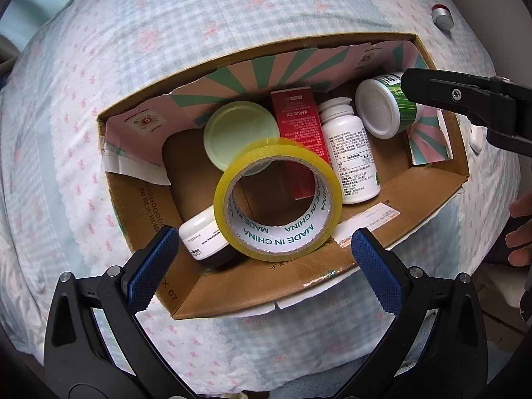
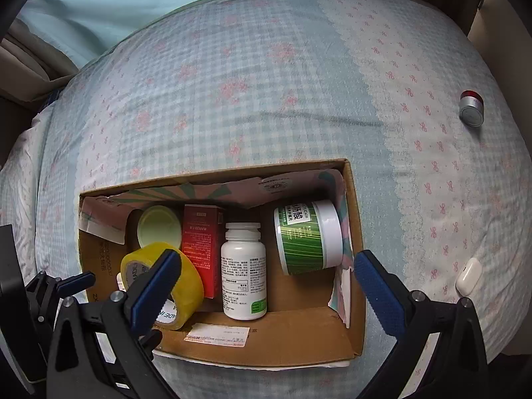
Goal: Organize rigid objects
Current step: 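Lower both items into the box and open both tools, then move left tool toward earbud case while right tool approaches PROYA jar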
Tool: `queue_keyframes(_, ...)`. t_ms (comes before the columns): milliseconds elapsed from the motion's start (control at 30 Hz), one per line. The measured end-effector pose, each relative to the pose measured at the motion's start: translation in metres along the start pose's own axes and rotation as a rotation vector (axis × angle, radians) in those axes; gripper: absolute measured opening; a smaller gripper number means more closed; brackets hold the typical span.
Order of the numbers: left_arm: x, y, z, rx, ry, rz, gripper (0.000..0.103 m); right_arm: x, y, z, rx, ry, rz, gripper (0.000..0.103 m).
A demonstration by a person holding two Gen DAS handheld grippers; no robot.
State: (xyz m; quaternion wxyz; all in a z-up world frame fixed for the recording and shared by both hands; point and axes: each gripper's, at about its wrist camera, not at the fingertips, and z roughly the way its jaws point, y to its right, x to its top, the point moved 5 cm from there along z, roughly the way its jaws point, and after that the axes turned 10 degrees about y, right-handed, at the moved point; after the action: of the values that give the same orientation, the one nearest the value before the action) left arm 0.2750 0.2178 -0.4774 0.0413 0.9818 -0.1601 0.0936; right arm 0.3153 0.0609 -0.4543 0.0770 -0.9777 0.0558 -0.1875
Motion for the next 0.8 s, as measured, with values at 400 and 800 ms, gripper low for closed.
queue_keyframes(400,0.001,0.001,-0.055,0.024,0.125,0.002,0.103,0.000,-0.002,-0.050,-0.013,0.078,0.007,0.103)
queue_keyframes(800,-0.007,0.018,-0.167,0.018,0.390,-0.011,0.103,-0.021,0.008,-0.164,-0.065,0.250,0.004,0.103)
